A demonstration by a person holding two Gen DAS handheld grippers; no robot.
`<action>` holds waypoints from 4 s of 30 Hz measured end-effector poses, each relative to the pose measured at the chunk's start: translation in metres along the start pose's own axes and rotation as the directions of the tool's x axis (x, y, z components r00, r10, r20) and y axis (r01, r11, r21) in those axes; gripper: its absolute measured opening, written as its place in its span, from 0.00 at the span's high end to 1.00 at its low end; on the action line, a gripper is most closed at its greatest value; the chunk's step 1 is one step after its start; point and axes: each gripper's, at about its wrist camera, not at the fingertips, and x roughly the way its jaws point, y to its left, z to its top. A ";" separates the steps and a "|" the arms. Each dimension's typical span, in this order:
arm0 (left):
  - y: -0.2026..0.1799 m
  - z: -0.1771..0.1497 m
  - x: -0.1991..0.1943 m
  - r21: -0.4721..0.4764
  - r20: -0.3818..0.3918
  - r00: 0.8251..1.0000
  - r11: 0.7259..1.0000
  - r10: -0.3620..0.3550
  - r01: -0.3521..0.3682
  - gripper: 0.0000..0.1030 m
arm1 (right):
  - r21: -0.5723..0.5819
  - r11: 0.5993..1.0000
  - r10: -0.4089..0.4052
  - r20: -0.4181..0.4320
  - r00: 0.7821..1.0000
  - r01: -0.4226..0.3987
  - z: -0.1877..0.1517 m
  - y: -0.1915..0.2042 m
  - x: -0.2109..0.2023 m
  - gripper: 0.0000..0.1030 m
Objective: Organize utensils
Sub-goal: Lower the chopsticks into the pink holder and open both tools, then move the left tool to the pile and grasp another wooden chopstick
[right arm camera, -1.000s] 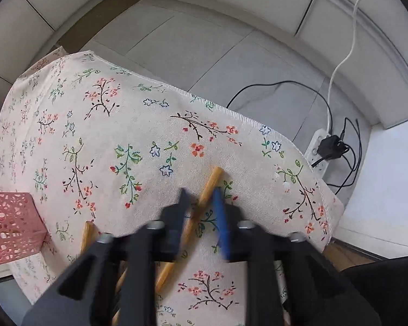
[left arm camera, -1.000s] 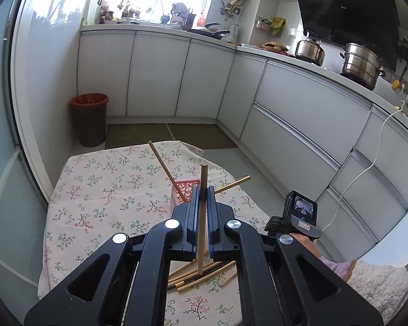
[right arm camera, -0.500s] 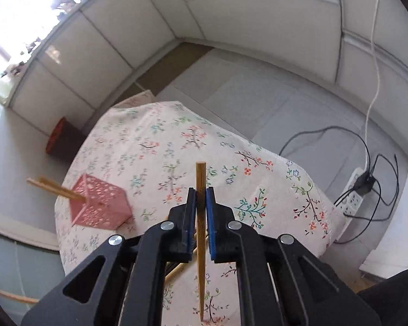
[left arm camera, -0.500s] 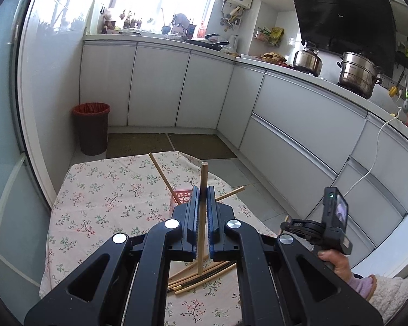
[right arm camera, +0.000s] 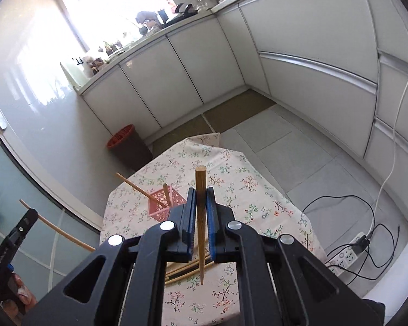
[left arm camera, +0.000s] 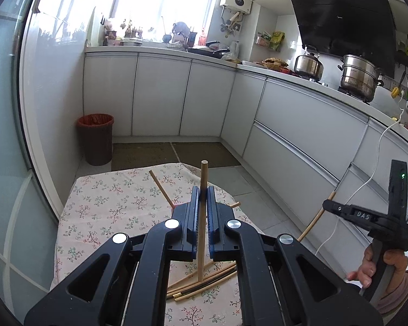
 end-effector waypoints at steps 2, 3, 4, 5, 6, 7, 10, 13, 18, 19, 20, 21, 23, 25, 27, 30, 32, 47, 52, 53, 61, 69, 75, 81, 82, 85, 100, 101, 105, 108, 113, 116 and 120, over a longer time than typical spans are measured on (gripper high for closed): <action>0.000 0.010 0.003 0.000 0.012 1.000 1.000 0.007 -0.007 0.95 | -0.025 1.000 0.019 0.044 0.999 -0.018 0.023 0.011 -0.012 0.93; 0.001 0.016 0.005 -0.005 0.019 1.000 1.000 0.012 -0.012 0.95 | -0.036 0.999 0.029 0.068 0.997 -0.027 0.035 0.017 -0.017 0.93; 0.001 0.021 0.008 -0.007 0.027 1.000 1.000 0.015 -0.015 0.95 | -0.043 0.998 0.040 0.085 0.996 -0.036 0.045 0.023 -0.019 0.93; 0.000 0.027 0.011 -0.009 0.037 0.999 1.000 0.022 -0.022 0.95 | -0.051 0.997 0.056 0.106 0.993 -0.051 0.057 0.030 -0.022 0.93; 0.000 0.031 0.014 -0.009 0.046 0.999 1.000 0.029 -0.029 0.95 | -0.059 0.996 0.070 0.123 0.990 -0.063 0.068 0.036 -0.024 0.93; -0.001 0.038 0.019 -0.008 0.058 0.998 0.999 0.037 -0.036 0.95 | -0.066 0.995 0.082 0.145 0.986 -0.073 0.078 0.043 -0.024 0.93; -0.004 0.054 0.034 -0.016 0.086 0.995 0.999 0.048 -0.047 0.95 | -0.091 0.991 0.111 0.183 0.977 -0.096 0.100 0.060 -0.020 0.93; -0.007 0.065 0.052 -0.012 0.110 0.991 0.998 0.070 -0.069 0.95 | -0.100 0.988 0.138 0.192 0.972 -0.121 0.114 0.074 -0.001 0.93; -0.005 0.065 0.092 -0.009 0.100 0.989 0.994 0.107 -0.106 0.95 | -0.113 0.984 0.157 0.168 0.973 -0.140 0.115 0.084 0.045 0.93; -0.003 0.062 0.103 -0.007 0.092 0.989 0.993 0.118 -0.118 0.95 | -0.121 0.983 0.156 0.160 0.975 -0.138 0.113 0.085 0.057 0.93; 0.000 0.058 0.110 -0.006 0.083 0.989 0.992 0.126 -0.126 0.95 | -0.129 0.982 0.155 0.156 0.975 -0.135 0.110 0.088 0.064 0.93; 0.003 0.053 0.118 -0.009 0.066 0.989 0.991 0.131 -0.130 0.95 | -0.141 0.982 0.151 0.152 0.977 -0.130 0.106 0.089 0.074 0.93; 0.009 0.045 0.132 -0.019 0.027 0.991 0.991 0.130 -0.130 0.95 | -0.153 0.980 0.147 0.134 0.980 -0.126 0.099 0.090 0.092 0.92; 0.015 0.034 0.143 -0.026 -0.017 0.993 0.993 0.118 -0.119 0.95 | -0.160 0.979 0.148 0.113 0.983 -0.129 0.091 0.092 0.108 0.92; 0.023 0.028 0.142 -0.055 -0.029 0.995 0.994 0.096 -0.098 0.95 | -0.171 0.976 0.152 0.090 0.984 -0.135 0.084 0.093 0.121 0.92; 0.033 0.038 0.125 -0.087 0.020 0.996 0.992 0.090 -0.088 0.93 | -0.179 0.974 0.155 0.080 0.985 -0.138 0.078 0.097 0.132 0.92; 0.039 0.047 0.110 -0.121 0.063 0.994 0.990 0.086 -0.078 0.89 | -0.184 0.974 0.152 0.078 0.985 -0.135 0.074 0.100 0.137 0.92; 0.058 0.053 0.082 -0.179 0.093 0.990 0.980 0.109 -0.091 0.69 | -0.219 0.968 0.148 0.111 0.983 -0.121 0.035 0.108 0.159 0.67; 0.049 0.049 0.080 -0.149 0.053 0.993 0.984 0.107 -0.098 0.59 | -0.278 0.959 0.103 0.169 0.980 -0.052 0.029 0.107 0.122 0.50; 0.045 0.048 0.080 -0.140 0.041 0.994 0.985 0.105 -0.098 0.56 | -0.286 0.957 0.097 0.180 0.979 -0.042 0.027 0.106 0.116 0.47; 0.019 0.026 0.073 -0.057 -0.008 0.992 0.991 0.122 -0.122 0.30 | -0.316 0.944 -0.017 0.232 0.972 0.092 0.006 0.089 0.078 0.16; 0.011 -0.019 0.097 0.058 -0.217 0.969 0.992 0.119 -0.108 0.07 | -0.154 0.980 -0.110 0.130 0.985 0.129 -0.029 0.008 0.062 0.07; 0.022 -0.095 0.158 0.182 -0.563 0.806 0.979 0.183 -0.095 0.07 | -0.115 0.984 -0.142 -0.054 0.988 0.135 -0.079 -0.046 0.085 0.07; 0.076 -0.158 0.194 0.149 -0.733 0.647 0.978 0.209 -0.148 0.47 | -0.110 0.989 -0.125 -0.214 0.969 0.103 -0.120 -0.069 0.114 0.07; 0.081 -0.163 0.196 0.137 -0.744 0.638 0.980 0.197 -0.143 0.53 | -0.098 0.992 -0.100 -0.235 0.967 0.079 -0.120 -0.070 0.117 0.07; 0.078 -0.172 0.199 0.166 -0.750 0.632 0.980 0.195 -0.105 0.63 | -0.082 0.994 -0.095 -0.236 0.967 0.078 -0.121 -0.073 0.117 0.07; 0.066 -0.197 0.226 0.291 -0.751 0.609 0.956 0.255 -0.041 0.71 | 0.109 0.982 -0.111 -0.309 0.944 0.151 -0.118 -0.114 0.123 0.07; 0.067 -0.194 0.224 0.269 -0.750 0.618 0.962 0.235 -0.040 0.71 | 0.096 0.984 -0.115 -0.302 0.946 0.150 -0.118 -0.111 0.122 0.07; 0.064 -0.185 0.212 0.225 -0.743 0.649 0.974 0.166 0.009 0.71 | 0.054 0.987 -0.133 -0.282 0.950 0.154 -0.118 -0.104 0.121 0.07; 0.057 -0.190 0.213 0.239 -0.754 0.637 0.970 0.162 0.036 0.70 | 0.052 0.985 -0.140 -0.290 0.947 0.162 -0.119 -0.105 0.122 0.07; 0.066 -0.197 0.218 0.212 -0.784 0.601 0.977 0.156 0.023 0.78 | 0.071 0.983 -0.143 -0.298 0.944 0.172 -0.120 -0.110 0.123 0.07; 0.068 -0.201 0.221 0.284 -0.779 0.595 0.957 0.197 0.054 0.85 | 0.062 0.984 -0.143 -0.307 0.941 0.170 -0.122 -0.109 0.124 0.07; 0.045 -0.208 0.214 0.398 -0.746 0.617 0.910 0.249 0.113 0.95 | 0.036 0.985 -0.151 -0.310 0.939 0.170 -0.124 -0.106 0.124 0.07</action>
